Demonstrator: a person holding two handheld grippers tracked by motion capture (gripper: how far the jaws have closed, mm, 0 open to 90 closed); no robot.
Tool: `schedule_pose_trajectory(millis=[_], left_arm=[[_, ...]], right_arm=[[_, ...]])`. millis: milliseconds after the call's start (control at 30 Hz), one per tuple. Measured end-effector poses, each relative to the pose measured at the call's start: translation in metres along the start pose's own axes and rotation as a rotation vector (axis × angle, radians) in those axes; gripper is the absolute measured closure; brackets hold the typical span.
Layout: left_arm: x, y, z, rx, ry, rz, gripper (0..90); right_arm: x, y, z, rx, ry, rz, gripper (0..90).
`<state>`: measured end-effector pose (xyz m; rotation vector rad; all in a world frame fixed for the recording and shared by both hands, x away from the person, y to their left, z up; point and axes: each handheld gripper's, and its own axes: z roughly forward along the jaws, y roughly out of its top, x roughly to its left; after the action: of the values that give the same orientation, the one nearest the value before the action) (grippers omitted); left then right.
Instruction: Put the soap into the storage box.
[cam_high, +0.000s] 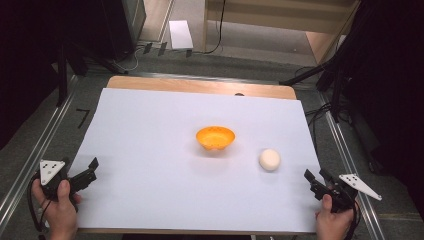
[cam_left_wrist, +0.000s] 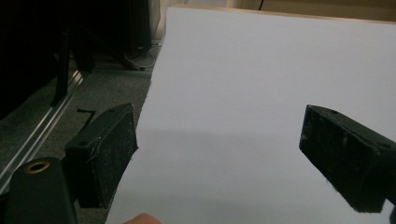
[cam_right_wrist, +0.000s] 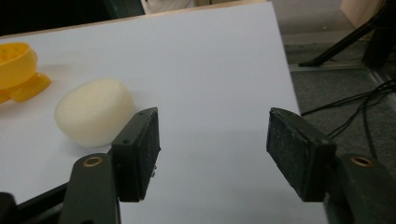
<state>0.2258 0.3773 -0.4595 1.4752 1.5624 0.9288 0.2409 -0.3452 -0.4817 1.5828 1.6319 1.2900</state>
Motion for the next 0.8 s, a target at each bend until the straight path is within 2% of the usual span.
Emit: schedule_pose_trajectory(millis=[67, 167, 233, 267, 300, 400, 467, 567, 667, 800], left_arm=[[0.000, 0.000, 0.001, 0.005, 0.000, -0.003, 11.9], [-0.002, 0.000, 0.002, 0.014, 0.013, 0.015, 11.9], [-0.003, 0.000, 0.002, 0.020, 0.017, 0.022, 11.9], [-0.003, 0.001, 0.002, 0.021, 0.019, 0.024, 11.8], [-0.003, 0.001, 0.003, 0.026, 0.018, 0.024, 11.5], [-0.003, 0.001, 0.004, 0.037, 0.015, 0.018, 11.1], [-0.002, 0.001, 0.004, 0.040, 0.012, 0.017, 11.0], [-0.004, 0.001, 0.004, 0.044, 0.018, 0.028, 11.1], [-0.006, 0.001, 0.005, 0.045, 0.026, 0.047, 11.2], [-0.008, 0.001, 0.005, 0.049, 0.033, 0.062, 13.4]], right_arm=[[-0.002, 0.002, -0.002, -0.003, -0.017, 0.006, 34.6], [-0.006, 0.005, -0.003, 0.021, 0.007, 0.055, 31.0], [-0.007, 0.005, -0.003, 0.068, -0.018, 0.084, 21.7], [-0.006, 0.006, -0.003, 0.084, -0.012, 0.075, 14.3], [-0.005, 0.007, -0.004, 0.097, 0.005, 0.057, 11.5], [-0.002, 0.010, -0.006, 0.115, 0.028, 0.036, 11.8], [0.002, 0.013, -0.006, 0.126, 0.024, 0.023, 9.2], [0.010, 0.018, -0.005, 0.151, -0.023, -0.031, 9.2], [0.019, 0.022, -0.002, 0.201, -0.047, -0.066, 9.4], [0.029, 0.029, 0.004, 0.244, -0.015, -0.085, 13.1]])
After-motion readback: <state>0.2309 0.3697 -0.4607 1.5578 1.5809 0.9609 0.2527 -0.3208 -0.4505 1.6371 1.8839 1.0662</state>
